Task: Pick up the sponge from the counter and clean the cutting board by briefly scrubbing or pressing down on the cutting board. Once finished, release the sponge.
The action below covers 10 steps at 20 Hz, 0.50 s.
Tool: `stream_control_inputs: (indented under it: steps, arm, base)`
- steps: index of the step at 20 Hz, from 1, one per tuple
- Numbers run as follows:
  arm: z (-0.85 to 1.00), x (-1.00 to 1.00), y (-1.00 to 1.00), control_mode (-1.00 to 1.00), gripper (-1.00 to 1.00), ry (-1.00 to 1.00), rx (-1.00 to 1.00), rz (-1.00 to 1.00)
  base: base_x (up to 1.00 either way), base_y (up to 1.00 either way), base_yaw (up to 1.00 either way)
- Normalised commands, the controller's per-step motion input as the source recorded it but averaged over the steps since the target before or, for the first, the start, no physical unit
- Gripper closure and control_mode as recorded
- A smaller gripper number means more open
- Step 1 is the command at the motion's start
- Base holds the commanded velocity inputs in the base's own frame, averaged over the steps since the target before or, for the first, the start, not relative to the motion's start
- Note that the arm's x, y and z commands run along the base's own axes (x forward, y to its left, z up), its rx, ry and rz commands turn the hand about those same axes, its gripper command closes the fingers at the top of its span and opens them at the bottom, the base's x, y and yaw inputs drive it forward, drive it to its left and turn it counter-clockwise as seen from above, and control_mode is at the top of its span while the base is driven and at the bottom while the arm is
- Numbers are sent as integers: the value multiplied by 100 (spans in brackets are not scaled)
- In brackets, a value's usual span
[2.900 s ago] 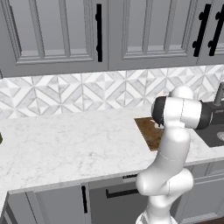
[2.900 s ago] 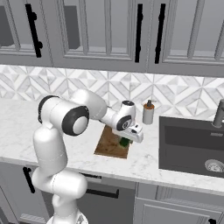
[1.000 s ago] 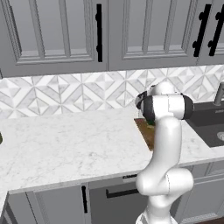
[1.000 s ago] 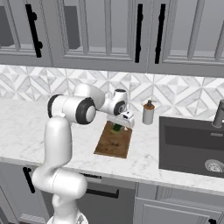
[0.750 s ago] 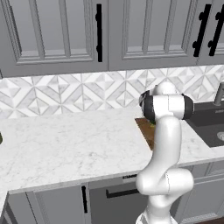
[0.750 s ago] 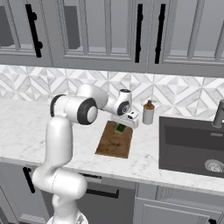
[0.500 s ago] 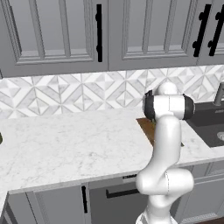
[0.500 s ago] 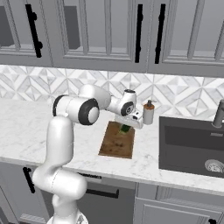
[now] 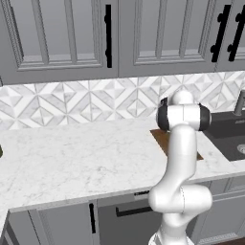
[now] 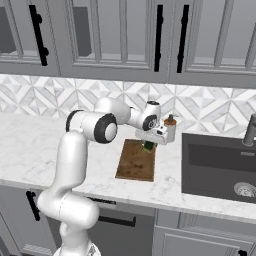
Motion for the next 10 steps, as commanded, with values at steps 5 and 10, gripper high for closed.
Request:
stream_control_inputs:
  steps: [5,10]
  arm:
    - [0,42,78,-100,100,13,0,0]
    - [-13,-52,80,-100,100,13,1,7]
  base:
    - [0,0,0]
    - [0,0,0]
